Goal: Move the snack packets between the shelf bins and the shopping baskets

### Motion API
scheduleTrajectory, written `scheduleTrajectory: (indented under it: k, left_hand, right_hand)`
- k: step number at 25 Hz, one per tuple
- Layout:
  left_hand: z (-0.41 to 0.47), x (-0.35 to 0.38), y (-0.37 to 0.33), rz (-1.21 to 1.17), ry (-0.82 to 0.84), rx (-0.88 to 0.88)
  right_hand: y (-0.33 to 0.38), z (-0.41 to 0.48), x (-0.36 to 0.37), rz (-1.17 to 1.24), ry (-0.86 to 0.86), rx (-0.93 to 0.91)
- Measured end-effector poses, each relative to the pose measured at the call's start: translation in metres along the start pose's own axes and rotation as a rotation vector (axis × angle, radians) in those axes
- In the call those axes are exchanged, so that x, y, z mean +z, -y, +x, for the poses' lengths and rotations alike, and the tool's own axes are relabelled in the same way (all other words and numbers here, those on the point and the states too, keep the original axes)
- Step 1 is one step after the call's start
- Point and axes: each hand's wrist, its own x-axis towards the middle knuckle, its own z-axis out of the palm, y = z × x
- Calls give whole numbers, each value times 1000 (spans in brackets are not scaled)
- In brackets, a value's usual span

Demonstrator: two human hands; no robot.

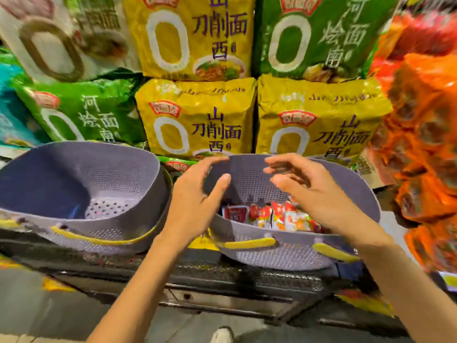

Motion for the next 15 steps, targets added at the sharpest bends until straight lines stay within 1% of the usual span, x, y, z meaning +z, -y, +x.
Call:
scheduleTrajectory:
  k: [2, 5, 7, 8, 9, 11, 13, 15]
  left_hand:
    - [17, 8, 14, -7, 97, 33]
    - [26, 20, 33, -24, 221, 24]
    - [27, 24, 40, -35, 255, 13]
    - [27, 25, 41, -46, 253, 4]
    - [27, 24, 41, -58, 247, -6]
    - [26, 24, 40, -79, 242, -22]
    - [26, 24, 40, -92, 240, -34]
    - [26, 24, 41, -94, 240, -45]
  right_hand:
    - [-18, 36, -4, -150, 111, 60]
    - [-57, 77, 3, -589, 408, 121]
    - [-83, 90, 13, -850, 611, 188]
    - [-96, 92, 18, -965, 685, 215]
    - [-106, 93, 23, -1079, 736, 228]
    - [-117, 88, 31, -1252, 776, 219]
    - [-120, 85, 36, -1321, 784, 178]
    - [-119, 84, 37, -1301, 780, 180]
